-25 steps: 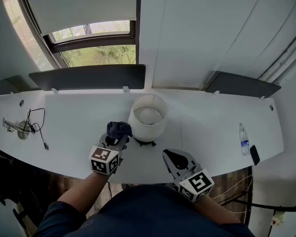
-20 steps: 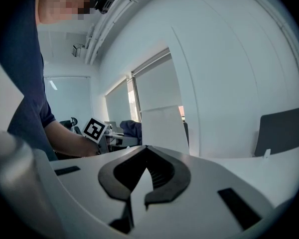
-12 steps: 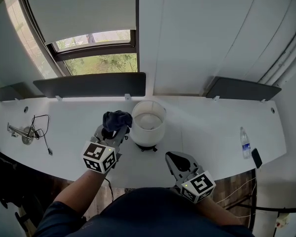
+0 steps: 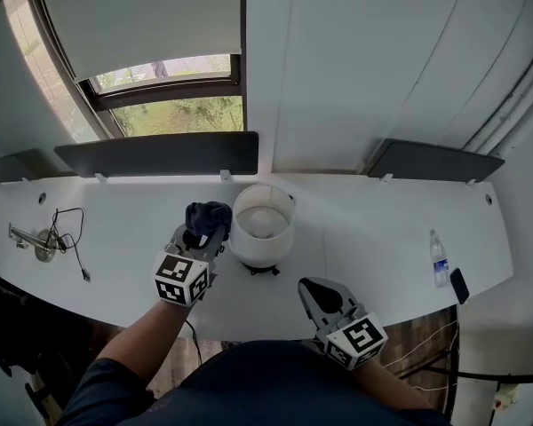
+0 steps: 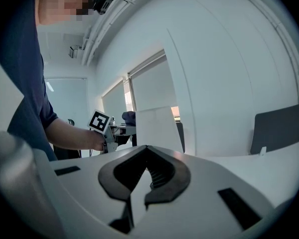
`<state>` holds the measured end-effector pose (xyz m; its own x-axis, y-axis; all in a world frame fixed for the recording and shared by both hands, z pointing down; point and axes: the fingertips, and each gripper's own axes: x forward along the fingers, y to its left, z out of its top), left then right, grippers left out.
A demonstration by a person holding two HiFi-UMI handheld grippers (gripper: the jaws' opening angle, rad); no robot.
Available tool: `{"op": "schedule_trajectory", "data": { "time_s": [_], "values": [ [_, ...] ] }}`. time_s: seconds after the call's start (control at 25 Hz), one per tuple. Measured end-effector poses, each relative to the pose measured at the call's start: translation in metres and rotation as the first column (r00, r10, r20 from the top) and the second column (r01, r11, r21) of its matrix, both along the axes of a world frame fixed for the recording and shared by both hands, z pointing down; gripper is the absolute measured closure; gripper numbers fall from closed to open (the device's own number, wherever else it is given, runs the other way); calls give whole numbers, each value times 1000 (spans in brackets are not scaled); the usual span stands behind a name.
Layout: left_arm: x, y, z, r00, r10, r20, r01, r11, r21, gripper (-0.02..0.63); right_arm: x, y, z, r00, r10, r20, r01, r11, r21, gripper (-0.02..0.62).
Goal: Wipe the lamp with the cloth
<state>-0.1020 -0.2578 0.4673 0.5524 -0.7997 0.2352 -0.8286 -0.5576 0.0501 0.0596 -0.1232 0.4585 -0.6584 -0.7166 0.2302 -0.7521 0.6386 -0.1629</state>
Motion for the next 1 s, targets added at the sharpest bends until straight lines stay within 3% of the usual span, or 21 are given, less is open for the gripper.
{"op": "schedule_trajectory", "data": {
  "time_s": [0.64,1.0],
  "values": [
    [-11,-5,74,999,-19,32,22,992,-125,509,8,0,17,1000,30,-6,-30,998,-49,584],
    [-3,-21,5,1000,16,3,-17,1000,13,509,5,-6,12,999,44,11,-44,998,-37,584]
  ]
}}
